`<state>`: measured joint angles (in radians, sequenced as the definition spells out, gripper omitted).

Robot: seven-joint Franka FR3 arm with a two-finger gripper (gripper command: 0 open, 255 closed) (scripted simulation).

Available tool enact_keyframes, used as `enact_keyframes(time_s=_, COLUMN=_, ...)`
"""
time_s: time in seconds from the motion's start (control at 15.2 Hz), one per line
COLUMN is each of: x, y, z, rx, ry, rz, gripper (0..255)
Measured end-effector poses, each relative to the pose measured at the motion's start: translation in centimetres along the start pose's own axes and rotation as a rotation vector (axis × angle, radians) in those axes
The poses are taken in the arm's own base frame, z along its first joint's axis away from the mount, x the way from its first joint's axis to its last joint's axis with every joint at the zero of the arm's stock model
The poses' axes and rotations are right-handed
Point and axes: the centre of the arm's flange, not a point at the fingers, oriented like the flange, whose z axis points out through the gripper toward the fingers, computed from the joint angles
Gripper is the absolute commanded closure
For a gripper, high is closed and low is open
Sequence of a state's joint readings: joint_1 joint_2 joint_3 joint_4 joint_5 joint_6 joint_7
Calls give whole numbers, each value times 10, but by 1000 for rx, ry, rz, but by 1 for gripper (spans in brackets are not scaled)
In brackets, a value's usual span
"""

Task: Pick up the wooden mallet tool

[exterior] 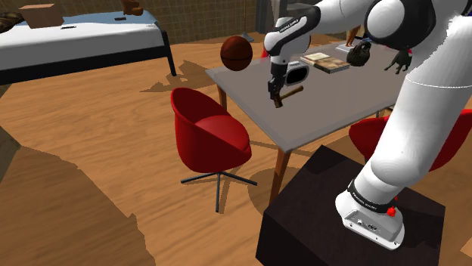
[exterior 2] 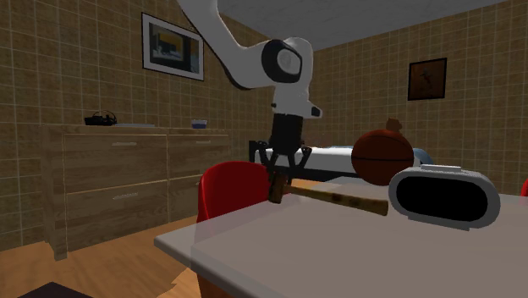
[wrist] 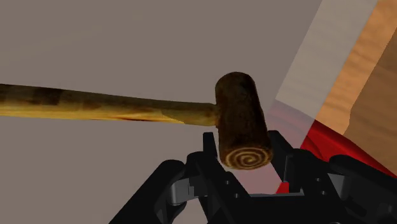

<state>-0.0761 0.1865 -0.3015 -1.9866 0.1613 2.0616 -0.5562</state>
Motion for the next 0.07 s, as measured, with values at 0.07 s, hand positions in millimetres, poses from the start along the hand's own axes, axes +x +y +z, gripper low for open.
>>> enact_keyframes(time_s=0.07, x=0, y=0, z=-3, rx=0, ry=0, rz=0, gripper=255)
